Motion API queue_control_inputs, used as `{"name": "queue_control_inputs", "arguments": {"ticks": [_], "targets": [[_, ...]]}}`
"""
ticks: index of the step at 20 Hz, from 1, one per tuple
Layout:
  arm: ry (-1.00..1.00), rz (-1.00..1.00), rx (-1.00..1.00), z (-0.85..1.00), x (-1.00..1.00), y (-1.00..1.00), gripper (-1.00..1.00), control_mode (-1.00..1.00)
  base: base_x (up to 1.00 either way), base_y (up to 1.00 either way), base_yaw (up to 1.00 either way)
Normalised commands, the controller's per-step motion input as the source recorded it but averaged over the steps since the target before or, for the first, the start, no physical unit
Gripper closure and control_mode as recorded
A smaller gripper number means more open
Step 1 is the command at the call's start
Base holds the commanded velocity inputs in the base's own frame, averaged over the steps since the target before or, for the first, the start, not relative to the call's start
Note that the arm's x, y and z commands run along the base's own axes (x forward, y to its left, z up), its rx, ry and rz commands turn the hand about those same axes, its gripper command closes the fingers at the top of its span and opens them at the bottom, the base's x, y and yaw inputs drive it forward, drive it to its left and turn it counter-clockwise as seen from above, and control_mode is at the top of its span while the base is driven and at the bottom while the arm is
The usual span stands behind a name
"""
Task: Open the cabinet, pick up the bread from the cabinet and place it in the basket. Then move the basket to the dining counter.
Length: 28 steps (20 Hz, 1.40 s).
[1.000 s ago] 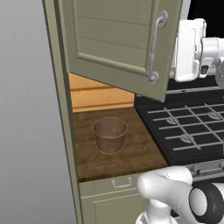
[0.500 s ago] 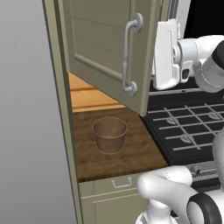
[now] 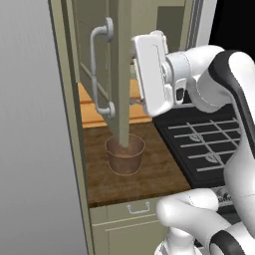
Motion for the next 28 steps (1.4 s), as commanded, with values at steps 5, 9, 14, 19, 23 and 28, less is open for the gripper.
{"name": "queue_control_inputs", "arguments": {"ticks": [5, 9, 14, 19, 23, 28], "targets": [[-0.05, 0.04, -0.05, -0.19, 0.45, -0.41, -1.00, -1.00, 0.00, 0.00, 0.00], [-0.22, 0.00, -0.04, -0.29, 0.56, -1.00, -1.00, -1.00, 0.00, 0.00, 0.00], [-0.53, 0.07, -0.32, -0.39, 0.26, -0.79, -1.00, -1.00, 0.00, 0.00, 0.00], [-0.47, 0.06, -0.66, -0.39, 0.17, -0.10, -1.00, -1.00, 0.00, 0.00, 0.00], [-0.33, 0.06, -0.77, -0.64, 0.39, -0.14, -1.00, -1.00, 0.00, 0.00, 0.00], [-0.28, 0.01, -0.38, -0.17, 0.41, -0.34, -1.00, -1.00, 0.00, 0.00, 0.00]]}}
